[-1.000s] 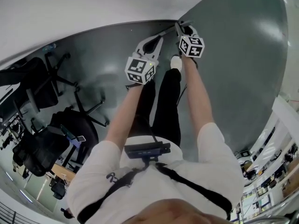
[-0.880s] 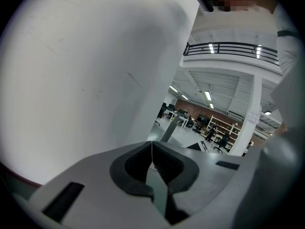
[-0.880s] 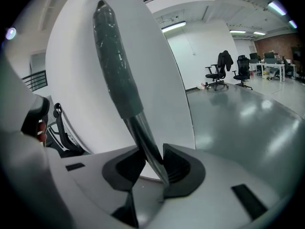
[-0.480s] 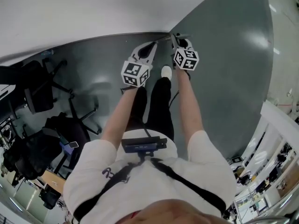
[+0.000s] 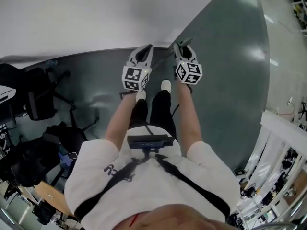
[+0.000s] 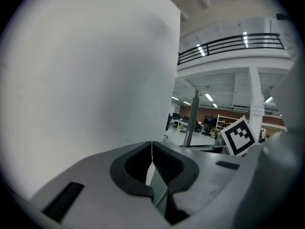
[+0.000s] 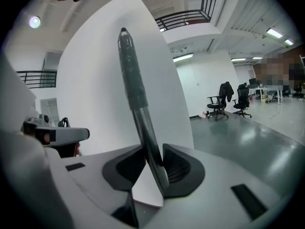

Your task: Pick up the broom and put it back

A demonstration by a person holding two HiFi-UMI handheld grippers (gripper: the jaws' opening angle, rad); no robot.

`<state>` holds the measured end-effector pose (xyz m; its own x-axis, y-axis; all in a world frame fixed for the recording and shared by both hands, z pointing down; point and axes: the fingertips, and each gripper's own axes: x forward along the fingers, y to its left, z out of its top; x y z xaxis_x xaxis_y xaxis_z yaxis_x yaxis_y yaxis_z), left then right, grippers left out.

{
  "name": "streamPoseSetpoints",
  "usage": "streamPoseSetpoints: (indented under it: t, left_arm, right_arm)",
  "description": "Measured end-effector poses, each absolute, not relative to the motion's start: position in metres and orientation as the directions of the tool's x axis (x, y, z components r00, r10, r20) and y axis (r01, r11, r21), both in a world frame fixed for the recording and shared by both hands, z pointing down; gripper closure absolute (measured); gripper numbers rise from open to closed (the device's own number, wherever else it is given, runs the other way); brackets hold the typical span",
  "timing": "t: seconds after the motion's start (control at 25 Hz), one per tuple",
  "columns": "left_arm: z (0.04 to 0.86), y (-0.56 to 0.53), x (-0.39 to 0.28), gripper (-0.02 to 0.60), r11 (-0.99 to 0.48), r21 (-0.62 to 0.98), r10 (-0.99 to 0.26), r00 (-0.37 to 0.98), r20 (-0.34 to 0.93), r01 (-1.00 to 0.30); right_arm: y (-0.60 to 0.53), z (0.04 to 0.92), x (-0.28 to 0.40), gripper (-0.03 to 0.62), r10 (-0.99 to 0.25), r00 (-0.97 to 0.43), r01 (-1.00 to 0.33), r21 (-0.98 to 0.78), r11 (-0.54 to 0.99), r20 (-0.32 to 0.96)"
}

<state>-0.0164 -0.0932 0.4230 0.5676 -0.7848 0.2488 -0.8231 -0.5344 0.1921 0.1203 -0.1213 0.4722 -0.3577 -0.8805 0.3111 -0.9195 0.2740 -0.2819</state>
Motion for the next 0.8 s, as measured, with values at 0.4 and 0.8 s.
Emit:
streamPoseSetpoints:
  t: [0.4, 0.8]
  left_arm:
    - [0.336, -0.077, -0.034, 0.569, -0.510, 0.156, -0.829, 0.532, 0.174, -0.846]
    - [0.245, -0.059, -0.040, 0.569, -0.518, 0.113, -0.851, 0.524, 0.027, -0.848]
  right_arm:
    - [-0.090, 0.330, 0.127, 0.484, -0.943, -0.314, -0.922, -0.272, 0.275, 0.111]
    - [-0.058, 0.230, 0.124, 0.493, -0.952, -0.302, -0.931, -0.201, 0.306, -0.050]
